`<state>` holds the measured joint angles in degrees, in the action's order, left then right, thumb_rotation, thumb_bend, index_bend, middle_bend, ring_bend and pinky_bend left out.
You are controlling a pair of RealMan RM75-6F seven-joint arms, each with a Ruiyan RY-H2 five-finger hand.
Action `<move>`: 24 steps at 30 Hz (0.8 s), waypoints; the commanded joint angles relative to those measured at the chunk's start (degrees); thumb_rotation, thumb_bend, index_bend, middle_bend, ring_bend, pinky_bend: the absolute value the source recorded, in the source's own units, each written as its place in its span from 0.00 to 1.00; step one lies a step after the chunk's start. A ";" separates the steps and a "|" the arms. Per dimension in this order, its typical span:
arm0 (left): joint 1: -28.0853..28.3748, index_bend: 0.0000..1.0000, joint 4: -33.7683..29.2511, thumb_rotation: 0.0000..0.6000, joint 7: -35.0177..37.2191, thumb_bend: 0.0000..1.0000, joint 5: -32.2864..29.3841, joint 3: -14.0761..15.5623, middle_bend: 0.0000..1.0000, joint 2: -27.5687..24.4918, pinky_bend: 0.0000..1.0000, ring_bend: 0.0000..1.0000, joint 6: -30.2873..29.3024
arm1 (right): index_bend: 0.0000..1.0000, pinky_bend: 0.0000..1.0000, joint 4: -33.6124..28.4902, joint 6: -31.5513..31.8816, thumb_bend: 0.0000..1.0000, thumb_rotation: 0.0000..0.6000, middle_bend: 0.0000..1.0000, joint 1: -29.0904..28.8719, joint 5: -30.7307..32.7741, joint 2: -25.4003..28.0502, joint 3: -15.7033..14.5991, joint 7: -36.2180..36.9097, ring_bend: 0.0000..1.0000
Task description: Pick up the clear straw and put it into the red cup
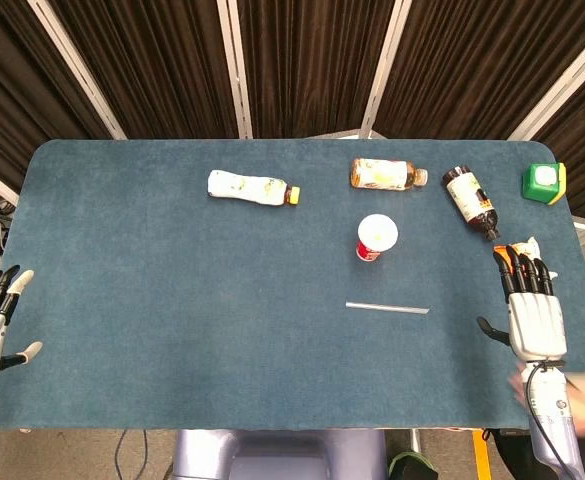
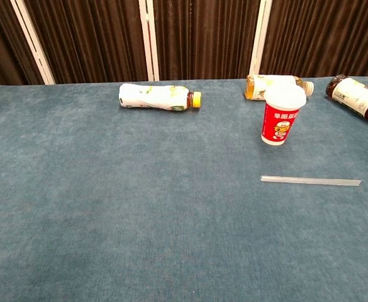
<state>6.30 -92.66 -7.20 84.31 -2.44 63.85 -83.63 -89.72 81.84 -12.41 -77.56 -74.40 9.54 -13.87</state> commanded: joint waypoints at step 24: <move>-0.13 0.00 0.14 1.00 0.03 0.08 0.17 0.07 0.00 0.06 0.00 0.00 -0.22 | 0.10 0.00 -0.57 0.61 0.17 1.00 0.00 0.02 -0.54 -0.05 0.11 0.39 0.00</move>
<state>6.17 -92.51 -7.18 84.49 -2.37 63.92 -83.85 -90.25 82.33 -12.40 -77.98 -74.42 9.59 -13.57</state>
